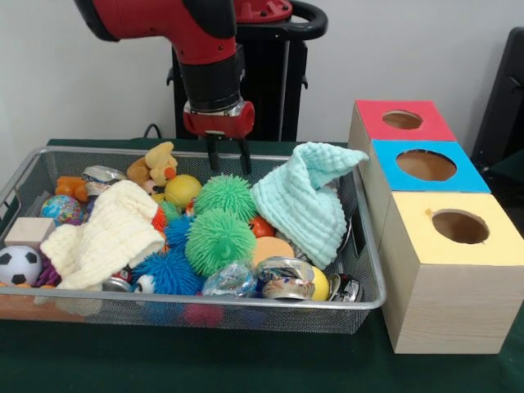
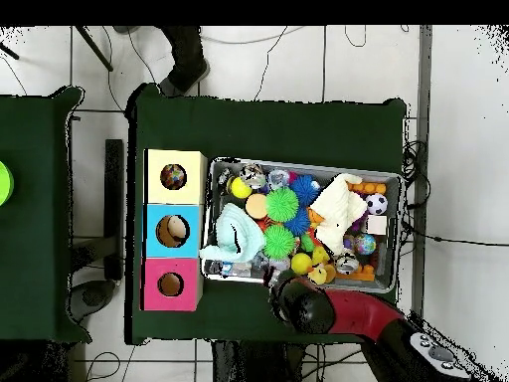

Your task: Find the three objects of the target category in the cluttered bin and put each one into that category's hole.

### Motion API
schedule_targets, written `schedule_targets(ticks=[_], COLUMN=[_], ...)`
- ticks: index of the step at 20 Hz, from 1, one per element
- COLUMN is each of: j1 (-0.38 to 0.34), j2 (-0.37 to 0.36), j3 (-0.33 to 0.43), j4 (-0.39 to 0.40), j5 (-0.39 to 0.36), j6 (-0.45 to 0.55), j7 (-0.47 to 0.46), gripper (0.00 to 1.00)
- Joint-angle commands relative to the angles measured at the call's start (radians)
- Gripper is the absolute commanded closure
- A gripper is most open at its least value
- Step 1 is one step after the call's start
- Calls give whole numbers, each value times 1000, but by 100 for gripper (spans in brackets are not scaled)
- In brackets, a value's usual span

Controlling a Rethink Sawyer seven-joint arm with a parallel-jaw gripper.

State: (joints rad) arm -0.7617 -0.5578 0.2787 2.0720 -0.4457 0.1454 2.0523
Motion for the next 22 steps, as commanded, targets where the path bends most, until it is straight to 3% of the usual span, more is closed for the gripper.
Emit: schedule_targets(ticks=[1, 4, 12, 14, 17, 19, 22], j1=[-104, -123, -149, -135, -66, -20, 29], j2=[139, 123, 104, 102, 97, 91, 70], j3=[126, 131, 118, 103, 46, 17, 2], j4=[-43, -48, -100, -105, -135, -164, -219], j5=[-27, -19, -52, -67, -149, -155, -111], j6=[127, 193, 249, 211, 16, -58, -36], j7=[-82, -100, -141, -119, -49, 6, 52], gripper=[0, 0, 0, 0, 0, 0, 0])
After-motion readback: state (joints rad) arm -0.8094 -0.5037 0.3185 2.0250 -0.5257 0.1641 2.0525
